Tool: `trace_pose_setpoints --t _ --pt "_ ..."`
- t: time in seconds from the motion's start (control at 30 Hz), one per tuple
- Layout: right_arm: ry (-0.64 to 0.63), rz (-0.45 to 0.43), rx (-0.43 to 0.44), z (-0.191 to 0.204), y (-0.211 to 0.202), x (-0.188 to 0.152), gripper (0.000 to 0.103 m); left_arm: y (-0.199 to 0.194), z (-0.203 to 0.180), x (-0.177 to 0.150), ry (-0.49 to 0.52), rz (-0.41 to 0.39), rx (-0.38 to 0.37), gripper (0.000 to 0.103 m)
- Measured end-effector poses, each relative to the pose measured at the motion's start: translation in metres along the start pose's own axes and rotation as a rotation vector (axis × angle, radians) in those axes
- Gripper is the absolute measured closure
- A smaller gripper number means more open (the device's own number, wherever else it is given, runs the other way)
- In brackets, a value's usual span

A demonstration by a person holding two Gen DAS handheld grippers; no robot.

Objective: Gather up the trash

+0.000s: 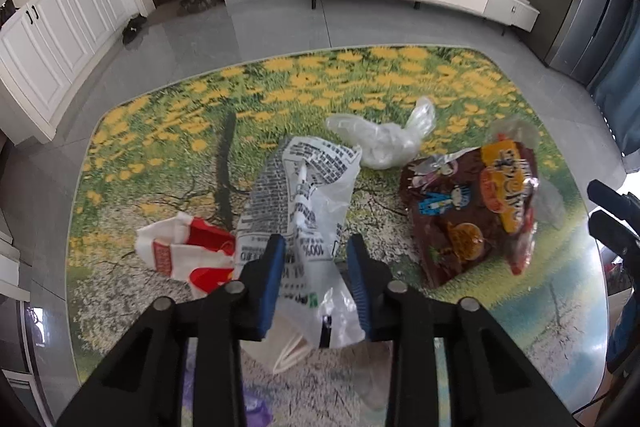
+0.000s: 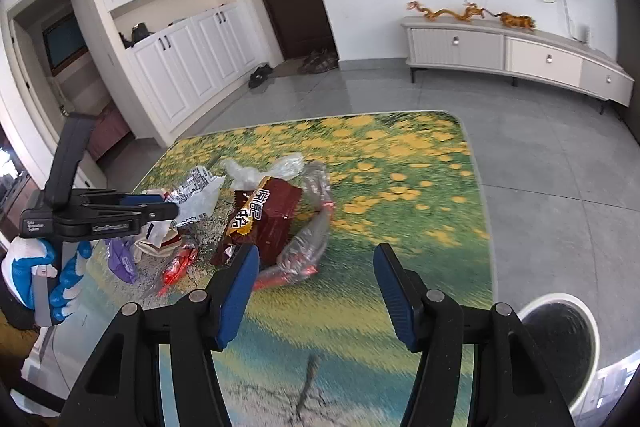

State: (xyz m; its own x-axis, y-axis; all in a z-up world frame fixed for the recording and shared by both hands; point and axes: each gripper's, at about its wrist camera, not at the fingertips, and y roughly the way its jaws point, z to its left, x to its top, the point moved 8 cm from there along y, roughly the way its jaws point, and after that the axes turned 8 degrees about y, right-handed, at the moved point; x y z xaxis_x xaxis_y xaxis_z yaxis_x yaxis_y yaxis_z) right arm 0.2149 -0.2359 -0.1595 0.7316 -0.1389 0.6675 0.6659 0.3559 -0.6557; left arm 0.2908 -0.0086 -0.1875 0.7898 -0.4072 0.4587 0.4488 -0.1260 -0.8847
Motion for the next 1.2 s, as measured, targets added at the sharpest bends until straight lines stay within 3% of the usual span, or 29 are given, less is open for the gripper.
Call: trace_pose_setpoints --t 0.17,0.3,0.43,0.83,1.1,1.2 --pt "-0.008 0.041 0.004 0.0 0.026 0.0 0.067 0.006 0.002 0.004 -0.005 -0.001 -0.005 0.082" --pt "0.005 0.078 -0.002 -0.005 0.044 -0.002 0.075 0.008 0.005 0.006 -0.019 -0.003 -0.016 0.088" --pt "0.019 0.085 0.01 -0.008 0.049 -0.003 0.095 0.002 0.003 0.008 -0.028 -0.027 -0.037 0.097" --pt "0.03 -0.017 -0.006 -0.009 0.0 0.004 0.098 -0.045 0.005 0.016 -0.13 -0.146 -0.124 0.102" --pt "0.034 0.016 -0.002 -0.002 -0.007 -0.005 0.097 -0.09 0.006 0.008 -0.15 -0.226 -0.137 0.102" --pt "0.029 0.031 -0.006 0.001 0.001 -0.007 0.087 -0.094 0.008 0.001 -0.157 -0.234 -0.139 0.102"
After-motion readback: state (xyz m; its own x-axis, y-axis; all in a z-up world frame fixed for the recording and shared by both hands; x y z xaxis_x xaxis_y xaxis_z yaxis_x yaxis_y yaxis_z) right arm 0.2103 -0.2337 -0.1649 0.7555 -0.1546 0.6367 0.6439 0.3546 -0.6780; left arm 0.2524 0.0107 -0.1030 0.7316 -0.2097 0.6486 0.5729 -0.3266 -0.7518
